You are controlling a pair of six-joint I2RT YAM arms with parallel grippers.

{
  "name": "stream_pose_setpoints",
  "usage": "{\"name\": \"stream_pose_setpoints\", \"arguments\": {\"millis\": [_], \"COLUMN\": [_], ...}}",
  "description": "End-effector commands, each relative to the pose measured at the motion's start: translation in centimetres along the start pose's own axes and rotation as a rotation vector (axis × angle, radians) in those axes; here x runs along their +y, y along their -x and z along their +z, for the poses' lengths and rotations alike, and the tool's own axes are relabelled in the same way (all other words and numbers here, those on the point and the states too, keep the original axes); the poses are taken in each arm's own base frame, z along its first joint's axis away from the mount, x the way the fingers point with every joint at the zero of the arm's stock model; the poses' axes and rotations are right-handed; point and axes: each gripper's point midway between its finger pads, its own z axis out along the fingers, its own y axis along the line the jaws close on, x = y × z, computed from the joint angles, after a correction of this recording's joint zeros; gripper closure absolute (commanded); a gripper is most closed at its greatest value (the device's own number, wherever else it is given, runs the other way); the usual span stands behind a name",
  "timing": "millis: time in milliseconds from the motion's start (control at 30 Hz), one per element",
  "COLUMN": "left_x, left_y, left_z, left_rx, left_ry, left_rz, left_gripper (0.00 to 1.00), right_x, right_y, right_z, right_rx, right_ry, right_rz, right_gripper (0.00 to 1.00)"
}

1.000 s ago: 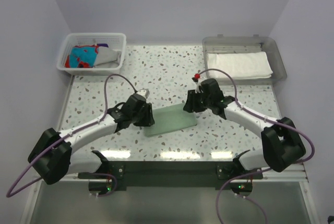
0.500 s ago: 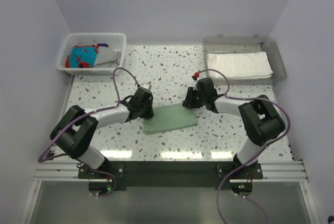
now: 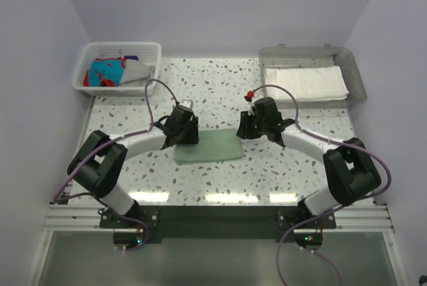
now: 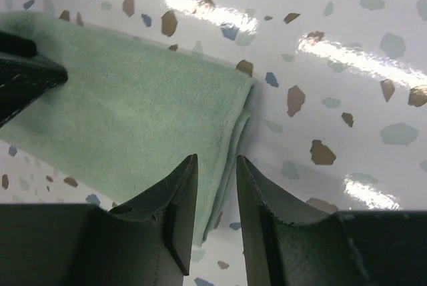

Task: Fold and stack the towels
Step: Fold the towel

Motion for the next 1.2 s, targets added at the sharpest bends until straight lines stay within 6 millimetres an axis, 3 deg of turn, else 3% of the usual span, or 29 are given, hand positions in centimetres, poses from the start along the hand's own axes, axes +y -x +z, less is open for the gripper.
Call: {"name": "stream_pose_setpoints", "arguments": {"millis": [0, 133, 167, 233, 367, 467, 667, 767, 833, 967, 1033, 1167], "left_x": [0.8, 0.5, 1.2, 1.7, 3.4, 4.2, 7.0, 9.0, 9.9, 9.4, 8.2, 5.0], "left_y": [0.6, 0.0, -1.3, -2.0, -5.7, -7.1, -9.0, -8.6, -7.2, -3.3, -1.3, 1.8], "left_z": [-2.1, -4.6, -4.7, -5.3, -4.6, -4.0, -3.1, -2.9, -2.9, -3.3, -3.9, -6.2], "left_rx": [-0.005, -0.026, -0.002, -0.006, 0.059, 0.084, 0.137, 0.153, 0.144, 0.082, 0.037, -0.055], "left_ry": [0.047, 0.033, 0.045, 0.048, 0.075, 0.094, 0.229, 0.298, 0.326, 0.32, 0.286, 0.216], "left_rz": [0.051, 0.022, 0.006, -0.012, -0.033, -0.044, -0.053, -0.065, -0.08, -0.038, 0.009, 0.111], "left_gripper": [0.39, 0.37, 0.37, 0.39, 0.48, 0.57, 0.67, 0.67, 0.64, 0.4, 0.33, 0.03], "right_x": [1.5, 3.3, 3.5, 3.6, 3.0, 2.5, 2.2, 3.1, 4.2, 5.9, 6.2, 4.0], "right_y": [0.4, -1.5, -1.9, -3.2, -5.3, -6.5, -7.7, -8.5, -9.1, -8.4, -6.8, -2.9], "right_z": [-2.2, -3.1, -3.2, -3.0, -1.9, -1.2, -1.3, -1.1, -1.0, -1.0, -1.9, -4.3], "right_rx": [0.014, 0.066, 0.079, 0.113, 0.164, 0.187, 0.229, 0.252, 0.264, 0.245, 0.19, 0.119], "right_ry": [-0.004, 0.027, 0.029, 0.028, 0.021, 0.009, -0.006, 0.007, 0.017, 0.042, 0.036, -0.075], "right_rz": [-0.081, -0.118, -0.122, -0.129, -0.121, -0.11, -0.11, -0.112, -0.114, -0.121, -0.127, -0.157], "right_gripper": [0.66, 0.67, 0.67, 0.68, 0.71, 0.78, 0.81, 0.81, 0.81, 0.78, 0.76, 0.55]}}
